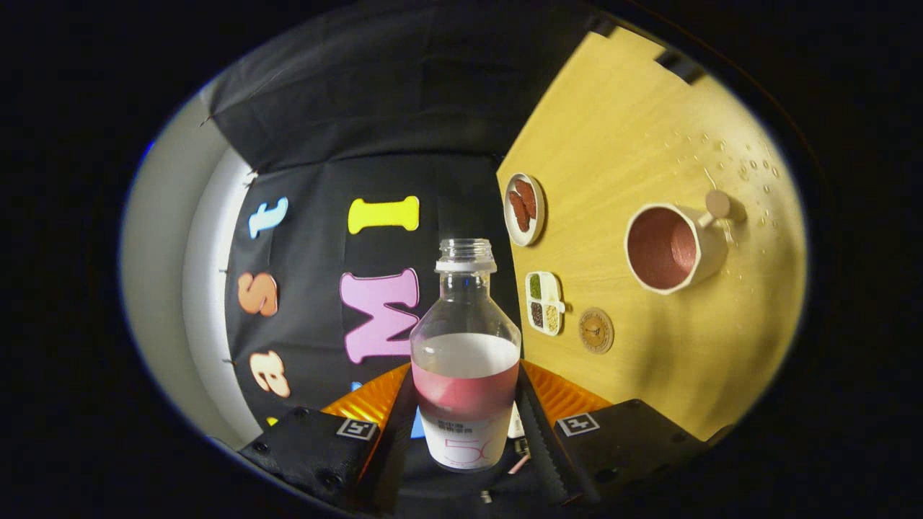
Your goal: Take the bottle from table, then pour the juice into the cup, finally place the bottle on the coaster
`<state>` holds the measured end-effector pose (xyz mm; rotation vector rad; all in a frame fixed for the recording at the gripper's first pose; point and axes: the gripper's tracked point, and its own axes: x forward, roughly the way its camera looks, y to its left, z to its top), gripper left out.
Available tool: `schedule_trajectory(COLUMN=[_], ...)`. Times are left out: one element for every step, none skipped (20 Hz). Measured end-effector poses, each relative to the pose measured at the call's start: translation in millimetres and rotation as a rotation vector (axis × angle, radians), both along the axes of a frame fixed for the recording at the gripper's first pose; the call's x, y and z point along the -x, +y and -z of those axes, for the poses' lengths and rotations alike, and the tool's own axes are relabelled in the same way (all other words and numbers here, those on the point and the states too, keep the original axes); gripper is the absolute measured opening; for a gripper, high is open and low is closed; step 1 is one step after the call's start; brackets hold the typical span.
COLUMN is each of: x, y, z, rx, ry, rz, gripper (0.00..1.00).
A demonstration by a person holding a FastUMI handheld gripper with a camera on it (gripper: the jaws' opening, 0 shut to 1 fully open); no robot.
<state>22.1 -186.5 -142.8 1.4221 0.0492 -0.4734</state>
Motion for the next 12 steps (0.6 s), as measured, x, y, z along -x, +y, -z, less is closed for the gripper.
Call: schedule_trajectory(x=[-0.4,1.3,1.3,-0.9,-1.4,-3.8,-4.7,-6.3,-1.5,-1.5,-3.9,-12.3], y=[-5.0,-8.4,-10.8,-10.5,-10.4,-10.7,-9.0,-5.8,-6.5,-4.3,3.7,13.2], z=[1.6,-0.4,-2.2,-9.5,-12.9,-14.5,-17.5,-21.6,-21.6,-25.2,-29.0,-35.3], rx=[0.088,0.172,0.249,0.323,0.393,0.460,0.527,0.593,0.665,0.740,0.820,0.894], ry=[0.036,0.069,0.095,0.117,0.139,0.156,0.172,0.183,0.187,0.193,0.201,0.211], rz=[0.012,0.020,0.023,0.026,0.031,0.028,0.023,0.013,-0.001,-0.021,-0.039,-0.058], gripper=[0.75,0.75,0.75,0.75,0.75,0.75,0.75,0.75,0.75,0.75,0.75,0.75])
